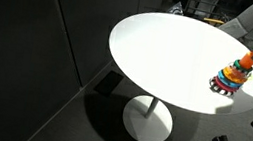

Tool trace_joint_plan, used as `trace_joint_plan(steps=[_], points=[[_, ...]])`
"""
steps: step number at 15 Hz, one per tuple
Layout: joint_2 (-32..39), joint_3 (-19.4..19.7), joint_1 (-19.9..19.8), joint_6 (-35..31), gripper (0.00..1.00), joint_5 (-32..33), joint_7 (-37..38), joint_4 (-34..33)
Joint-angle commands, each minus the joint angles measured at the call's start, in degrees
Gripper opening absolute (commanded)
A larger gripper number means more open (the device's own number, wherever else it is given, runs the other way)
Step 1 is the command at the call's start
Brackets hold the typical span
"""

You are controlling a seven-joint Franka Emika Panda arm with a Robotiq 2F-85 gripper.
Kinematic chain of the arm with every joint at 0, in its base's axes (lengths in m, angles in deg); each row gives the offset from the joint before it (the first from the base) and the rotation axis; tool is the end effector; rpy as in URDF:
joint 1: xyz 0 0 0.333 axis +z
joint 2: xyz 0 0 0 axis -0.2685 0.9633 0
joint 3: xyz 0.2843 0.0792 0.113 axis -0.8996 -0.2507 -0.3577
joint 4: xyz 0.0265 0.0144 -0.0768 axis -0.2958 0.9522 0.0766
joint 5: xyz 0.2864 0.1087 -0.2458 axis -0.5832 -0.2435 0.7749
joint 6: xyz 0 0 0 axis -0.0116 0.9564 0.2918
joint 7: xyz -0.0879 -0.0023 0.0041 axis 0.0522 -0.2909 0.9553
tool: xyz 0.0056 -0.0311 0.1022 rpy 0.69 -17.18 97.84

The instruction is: Take the dark green ring off the stack and place it on the table

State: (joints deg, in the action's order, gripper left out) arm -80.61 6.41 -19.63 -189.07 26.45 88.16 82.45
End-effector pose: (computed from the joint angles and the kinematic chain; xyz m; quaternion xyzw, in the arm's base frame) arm 0.4142 -0.0390 0.3079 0.9963 -0.0504 0.0651 0.0258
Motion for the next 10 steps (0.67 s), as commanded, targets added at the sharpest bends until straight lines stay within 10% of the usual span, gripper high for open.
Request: trace_joint_plan(steps=[1,10], points=[[3.3,-0.1,0.3,-2.1,1.0,-0.8,-0.4,-1.2],[7.8,0.3,0.5,-5.3,1.0,-1.6,-1.3,-1.7]])
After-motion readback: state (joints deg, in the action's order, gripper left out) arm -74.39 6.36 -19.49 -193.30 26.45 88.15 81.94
